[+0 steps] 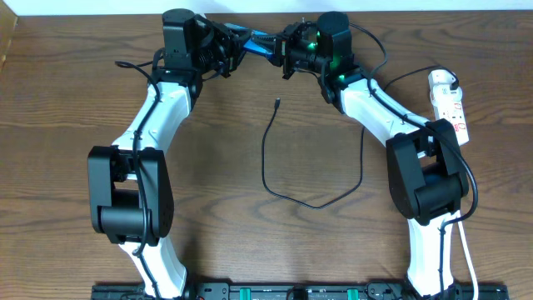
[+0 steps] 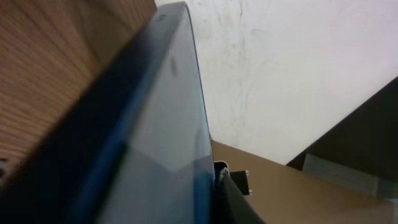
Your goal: Plug charger to phone and switch on socket
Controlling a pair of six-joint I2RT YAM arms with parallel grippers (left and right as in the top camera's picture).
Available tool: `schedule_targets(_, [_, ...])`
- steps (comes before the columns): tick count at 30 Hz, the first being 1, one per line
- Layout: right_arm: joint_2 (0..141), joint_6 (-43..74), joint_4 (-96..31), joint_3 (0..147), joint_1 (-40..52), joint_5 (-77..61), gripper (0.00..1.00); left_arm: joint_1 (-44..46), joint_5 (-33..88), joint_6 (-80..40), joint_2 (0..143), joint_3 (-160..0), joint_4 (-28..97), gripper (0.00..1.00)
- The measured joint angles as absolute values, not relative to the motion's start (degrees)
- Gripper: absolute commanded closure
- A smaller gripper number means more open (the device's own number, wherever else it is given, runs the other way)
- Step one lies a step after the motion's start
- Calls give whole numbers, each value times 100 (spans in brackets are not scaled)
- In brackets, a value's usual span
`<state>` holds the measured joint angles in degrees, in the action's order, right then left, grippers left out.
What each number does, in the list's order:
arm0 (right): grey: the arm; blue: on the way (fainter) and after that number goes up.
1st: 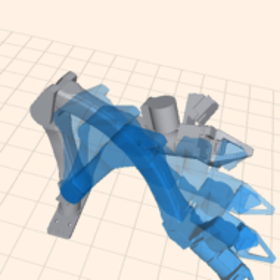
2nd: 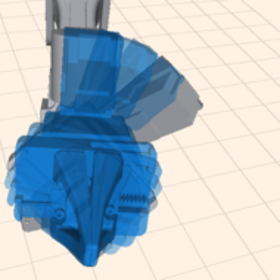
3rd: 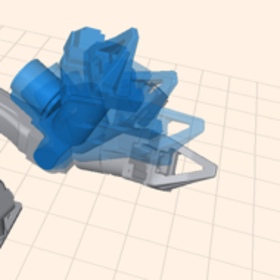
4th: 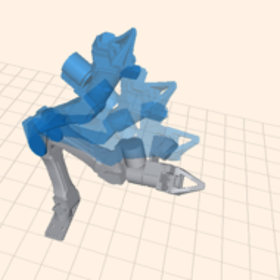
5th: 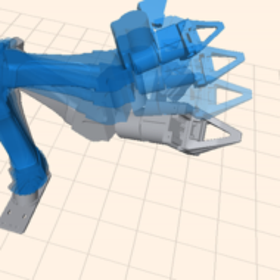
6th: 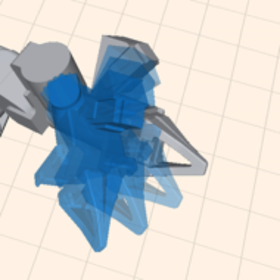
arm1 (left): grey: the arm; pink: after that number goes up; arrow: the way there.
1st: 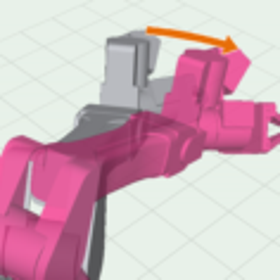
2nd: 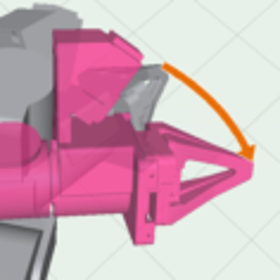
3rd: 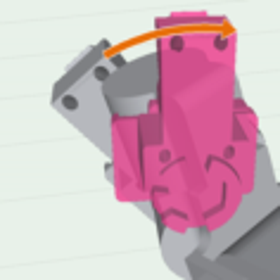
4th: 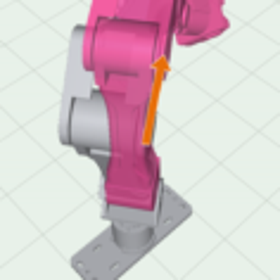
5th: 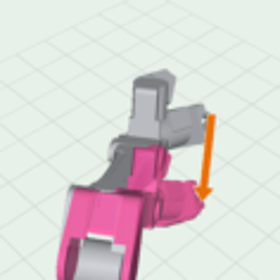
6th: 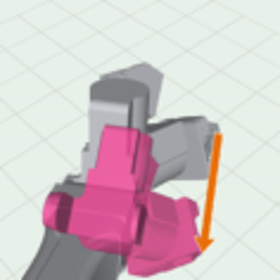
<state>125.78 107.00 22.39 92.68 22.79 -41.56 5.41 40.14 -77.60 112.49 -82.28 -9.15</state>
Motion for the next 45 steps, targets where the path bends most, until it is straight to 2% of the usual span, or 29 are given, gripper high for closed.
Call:
schedule_targets(9, [12580,10827,2246,9266,2279,-4158,98,541,4014,-8060,11249,-8230,-941,92])
schedule_targets(13, [12580,10827,2241,9266,2279,-4160,91,541,4016,-8055,11249,-8230,-939,92])
schedule_targets(18, [12580,10809,2237,9266,2279,-4195,74,543,4014,-7935,11249,-8230,-919,92])
schedule_targets(21, [12580,10774,2257,9266,2276,-4215,58,548,4012,-7856,11249,-8228,-897,93])
schedule_targets(28, [12580,10420,2143,9275,2263,-4272,41,539,3997,-7481,11249,-8228,-847,92])
schedule_targets(33, [12580,9249,1232,9292,2106,-4311,29,375,4158,-7008,11249,-8228,-775,92])
schedule_targets(38, [12580,7404,-19,9301,1656,-4311,33,-36,4698,-6351,11249,-8226,-432,93])
schedule_targets(45, [12580,4980,-1260,9301,1199,-4261,38,-578,6053,-5579,11249,-8221,-322,93])
